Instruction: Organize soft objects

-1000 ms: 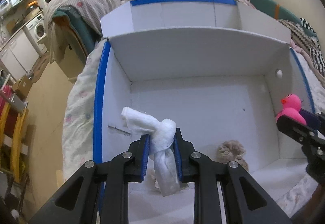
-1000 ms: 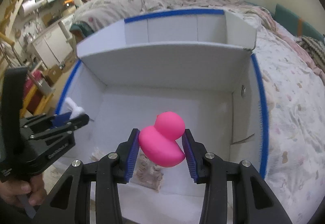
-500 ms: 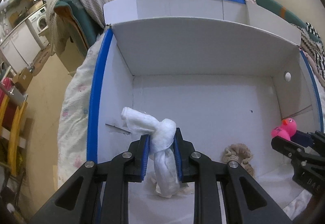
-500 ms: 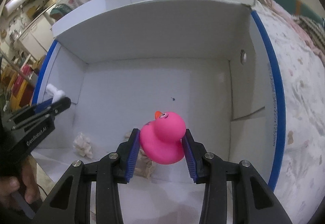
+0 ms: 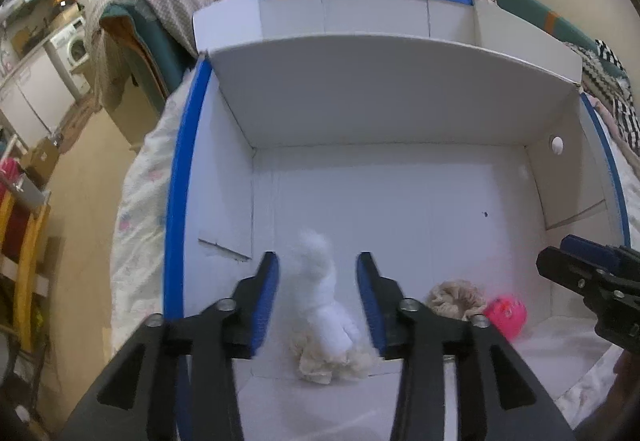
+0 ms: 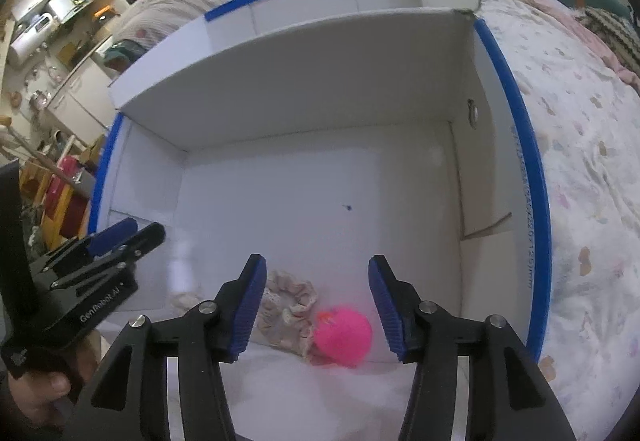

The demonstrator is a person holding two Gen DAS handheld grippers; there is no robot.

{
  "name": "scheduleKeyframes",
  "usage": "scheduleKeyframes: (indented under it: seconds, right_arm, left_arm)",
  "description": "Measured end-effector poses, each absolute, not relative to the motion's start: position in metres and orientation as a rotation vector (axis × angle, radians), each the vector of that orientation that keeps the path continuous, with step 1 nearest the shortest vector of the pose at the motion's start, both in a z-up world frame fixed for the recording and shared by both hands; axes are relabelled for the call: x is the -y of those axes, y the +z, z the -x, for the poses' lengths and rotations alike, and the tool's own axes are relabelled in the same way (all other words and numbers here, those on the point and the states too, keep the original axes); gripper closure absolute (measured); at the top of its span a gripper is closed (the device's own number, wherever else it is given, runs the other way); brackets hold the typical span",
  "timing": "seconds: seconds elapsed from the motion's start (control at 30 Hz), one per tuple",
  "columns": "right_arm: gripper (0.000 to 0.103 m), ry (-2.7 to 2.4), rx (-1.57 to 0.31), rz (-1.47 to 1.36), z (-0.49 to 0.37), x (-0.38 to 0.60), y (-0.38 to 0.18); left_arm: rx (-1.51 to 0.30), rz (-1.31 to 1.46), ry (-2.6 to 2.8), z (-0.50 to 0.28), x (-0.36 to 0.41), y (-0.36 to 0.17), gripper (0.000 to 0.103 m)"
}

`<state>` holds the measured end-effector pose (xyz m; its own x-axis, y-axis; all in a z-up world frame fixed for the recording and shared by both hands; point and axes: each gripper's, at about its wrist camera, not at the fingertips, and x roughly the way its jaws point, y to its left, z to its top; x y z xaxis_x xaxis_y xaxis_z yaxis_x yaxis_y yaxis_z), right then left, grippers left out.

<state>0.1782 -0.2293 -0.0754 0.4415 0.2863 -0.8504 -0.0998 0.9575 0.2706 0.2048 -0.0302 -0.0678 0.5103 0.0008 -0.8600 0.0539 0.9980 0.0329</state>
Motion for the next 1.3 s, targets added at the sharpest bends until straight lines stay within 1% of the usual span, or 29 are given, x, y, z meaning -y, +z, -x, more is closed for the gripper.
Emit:
scheduleKeyframes:
  seconds: [0.07, 0.13, 0.17, 0.2, 0.23, 0.27, 0.3, 0.6, 1.03, 1.3]
  right_arm:
    - [0.039, 0.248, -1.074, -0.194, -0.178, 0.229, -0.072]
    - [0.03, 0.249, -1.053, -0.199, -0.178, 0.229, -0.069]
    - [0.027, 0.247, -1.039, -0.2, -0.177, 0.23, -0.066]
    - [0.02, 0.245, -1.024, -0.201, -0.177, 0.231, -0.063]
    - [0.01, 0.239, -1.01, -0.201, -0.176, 0.231, -0.06]
    - [0.004, 0.227, -0.995, -0.201, -0.175, 0.233, -0.057]
    - [0.0, 0.218, -0.985, -0.201, -0.174, 0.233, -0.055]
    - [0.0, 0.183, -0.987, -0.221, -0.175, 0.232, -0.055]
    - [0.0, 0.207, -0.946, -0.193, -0.136, 0.229, -0.037]
    - [0.0, 0.231, -0.926, -0.182, -0.109, 0.231, -0.029]
  left_arm:
    - [-1.015, -0.074, -0.027, -0.202, 0.033, -0.065, 0.048]
    - [-0.999, -0.074, -0.024, -0.201, 0.033, -0.061, 0.045]
    - [-0.994, -0.072, -0.024, -0.201, 0.032, -0.059, 0.044]
    - [-0.988, -0.067, -0.025, -0.2, 0.032, -0.057, 0.043]
    - [-0.984, -0.064, -0.024, -0.2, 0.032, -0.055, 0.04]
    - [-0.978, -0.062, -0.026, -0.199, 0.031, -0.052, 0.037]
    - [-0.973, -0.063, -0.025, -0.199, 0.031, -0.05, 0.036]
    - [-0.941, -0.065, 0.028, -0.193, 0.031, -0.037, 0.035]
    - [-0.924, -0.016, 0.064, -0.162, 0.011, -0.018, 0.035]
    - [-0.925, 0.009, 0.089, -0.131, -0.006, -0.011, 0.035]
